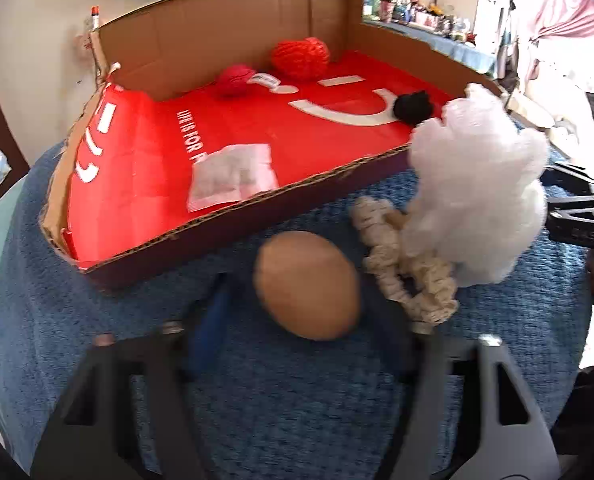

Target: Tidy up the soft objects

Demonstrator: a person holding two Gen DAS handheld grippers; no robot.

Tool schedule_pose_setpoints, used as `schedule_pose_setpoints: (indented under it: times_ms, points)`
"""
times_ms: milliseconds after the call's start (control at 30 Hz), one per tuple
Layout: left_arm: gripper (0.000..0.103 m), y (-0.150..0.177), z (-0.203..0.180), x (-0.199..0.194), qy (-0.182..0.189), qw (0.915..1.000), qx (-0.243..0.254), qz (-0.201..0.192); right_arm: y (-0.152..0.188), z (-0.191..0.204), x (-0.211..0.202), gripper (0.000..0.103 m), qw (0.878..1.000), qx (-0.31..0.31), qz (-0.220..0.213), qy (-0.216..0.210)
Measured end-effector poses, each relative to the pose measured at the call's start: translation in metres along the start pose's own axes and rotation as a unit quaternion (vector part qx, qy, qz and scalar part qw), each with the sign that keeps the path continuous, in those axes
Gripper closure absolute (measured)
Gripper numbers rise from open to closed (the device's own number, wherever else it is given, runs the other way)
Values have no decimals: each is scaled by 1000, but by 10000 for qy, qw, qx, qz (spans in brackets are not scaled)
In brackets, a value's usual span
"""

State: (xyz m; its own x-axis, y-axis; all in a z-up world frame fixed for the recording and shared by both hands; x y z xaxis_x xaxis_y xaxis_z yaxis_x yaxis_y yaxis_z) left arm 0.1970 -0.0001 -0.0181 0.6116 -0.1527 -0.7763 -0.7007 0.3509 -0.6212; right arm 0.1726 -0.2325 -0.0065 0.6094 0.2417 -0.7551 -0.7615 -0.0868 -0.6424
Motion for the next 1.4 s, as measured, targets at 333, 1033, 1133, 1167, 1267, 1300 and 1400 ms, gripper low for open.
schedule_pose_setpoints:
  times_ms: [333,1033,1133,1167,1267,1300,1400]
  points:
    - [60,-6,-1,-22,138,9990,-209,-364,-18,13,-27,73,9984,-62,-476,-286]
    - [36,23,6,-23,46,9986,-491,-193,4,-10,-27,24,9985,254,-311,-364]
    - [36,22,5,-19,51,9986,-498,-142,5,-3,-19,24,9990,84,-160,-413]
    - [36,21,5,-17,45,9986,-522,-102,6,-1,-15,24,9993,-3,-83,-376]
    - [37,21,5,-16,61,9984,-549,-88,9,1,-8,24,9994,-133,9,-307]
    - [38,20,5,-16,66,9984,-550,-85,9,1,-6,25,9994,-161,30,-318]
    - [53,20,4,-18,84,9984,-548,-130,7,5,-6,49,9991,-248,3,-344]
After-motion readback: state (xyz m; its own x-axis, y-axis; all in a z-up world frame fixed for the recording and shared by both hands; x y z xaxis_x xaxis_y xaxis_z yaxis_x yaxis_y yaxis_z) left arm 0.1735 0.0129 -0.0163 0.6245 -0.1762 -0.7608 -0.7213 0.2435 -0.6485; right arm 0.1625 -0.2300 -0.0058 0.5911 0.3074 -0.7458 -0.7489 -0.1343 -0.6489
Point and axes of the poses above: each gripper's, at about its wrist camera, not at the fingertips, and x roughly the way its jaws point, z to its left, y to its underside, the point moved 8 cm from there along x, roughly the way its jaws point, and after that the axes turned 7 degrees about -y, right-handed, at the moved point
